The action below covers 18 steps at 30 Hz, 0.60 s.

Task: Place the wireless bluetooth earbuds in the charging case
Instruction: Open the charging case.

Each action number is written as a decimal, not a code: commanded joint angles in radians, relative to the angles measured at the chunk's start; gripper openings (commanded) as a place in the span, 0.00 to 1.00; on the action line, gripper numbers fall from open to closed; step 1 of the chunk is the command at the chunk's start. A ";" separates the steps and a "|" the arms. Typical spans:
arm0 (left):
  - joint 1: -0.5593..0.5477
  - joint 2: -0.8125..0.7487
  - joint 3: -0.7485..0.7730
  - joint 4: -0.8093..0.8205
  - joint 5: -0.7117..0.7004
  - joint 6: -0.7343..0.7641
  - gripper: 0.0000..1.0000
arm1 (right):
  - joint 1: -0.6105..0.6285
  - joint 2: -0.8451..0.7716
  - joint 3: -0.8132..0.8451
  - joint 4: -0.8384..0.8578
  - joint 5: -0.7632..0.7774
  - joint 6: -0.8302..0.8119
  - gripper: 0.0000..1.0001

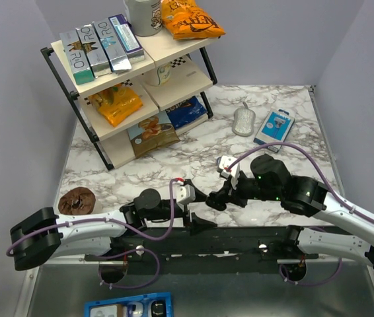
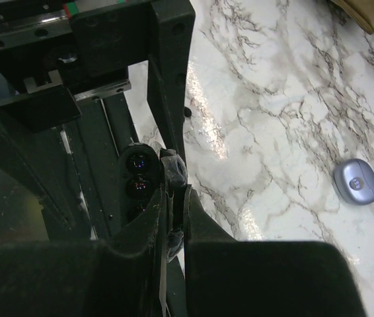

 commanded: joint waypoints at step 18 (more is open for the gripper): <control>0.010 0.087 -0.016 0.227 0.056 -0.046 0.80 | 0.022 0.012 -0.033 0.052 -0.087 0.014 0.01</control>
